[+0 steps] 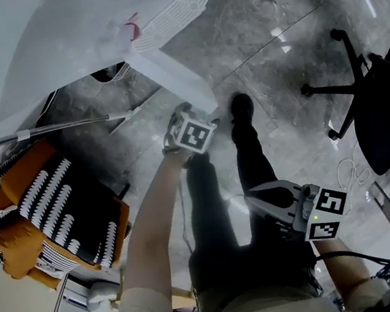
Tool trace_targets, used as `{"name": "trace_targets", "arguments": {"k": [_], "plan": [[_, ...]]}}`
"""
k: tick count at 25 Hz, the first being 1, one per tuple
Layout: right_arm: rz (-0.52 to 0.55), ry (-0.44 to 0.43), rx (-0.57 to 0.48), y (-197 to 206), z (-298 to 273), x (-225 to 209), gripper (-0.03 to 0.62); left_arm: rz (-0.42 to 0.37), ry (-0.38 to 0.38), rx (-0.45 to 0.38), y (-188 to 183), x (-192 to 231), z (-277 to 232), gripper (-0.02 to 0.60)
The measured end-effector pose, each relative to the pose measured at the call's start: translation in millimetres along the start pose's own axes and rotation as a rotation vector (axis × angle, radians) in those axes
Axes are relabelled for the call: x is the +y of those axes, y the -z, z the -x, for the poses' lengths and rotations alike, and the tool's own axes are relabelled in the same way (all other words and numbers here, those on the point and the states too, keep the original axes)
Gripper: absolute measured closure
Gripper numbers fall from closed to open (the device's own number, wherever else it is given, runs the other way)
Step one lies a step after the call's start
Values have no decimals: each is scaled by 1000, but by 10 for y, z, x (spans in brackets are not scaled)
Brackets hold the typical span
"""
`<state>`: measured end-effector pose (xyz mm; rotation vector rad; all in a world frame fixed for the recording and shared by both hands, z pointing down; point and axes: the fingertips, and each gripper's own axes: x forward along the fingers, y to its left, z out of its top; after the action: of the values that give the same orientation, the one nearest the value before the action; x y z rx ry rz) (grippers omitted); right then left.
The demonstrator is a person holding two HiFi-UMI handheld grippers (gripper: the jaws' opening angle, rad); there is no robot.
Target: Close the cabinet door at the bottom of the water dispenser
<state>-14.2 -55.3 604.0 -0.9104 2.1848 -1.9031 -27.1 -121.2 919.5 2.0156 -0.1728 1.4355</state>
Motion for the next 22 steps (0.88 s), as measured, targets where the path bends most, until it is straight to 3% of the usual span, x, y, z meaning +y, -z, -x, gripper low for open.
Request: {"name": "trace_targets", "arguments": {"k": [4, 8, 22], "plan": [[-7, 0, -18, -29, 52, -43, 594, -9, 11, 20, 34, -34, -85, 215], [-8, 2, -35, -70, 131, -112, 594, -42, -12, -4, -144, -25, -71, 215], [-13, 22, -80, -287, 466, -334, 594, -68, -33, 24, -481, -40, -228, 215]]}}
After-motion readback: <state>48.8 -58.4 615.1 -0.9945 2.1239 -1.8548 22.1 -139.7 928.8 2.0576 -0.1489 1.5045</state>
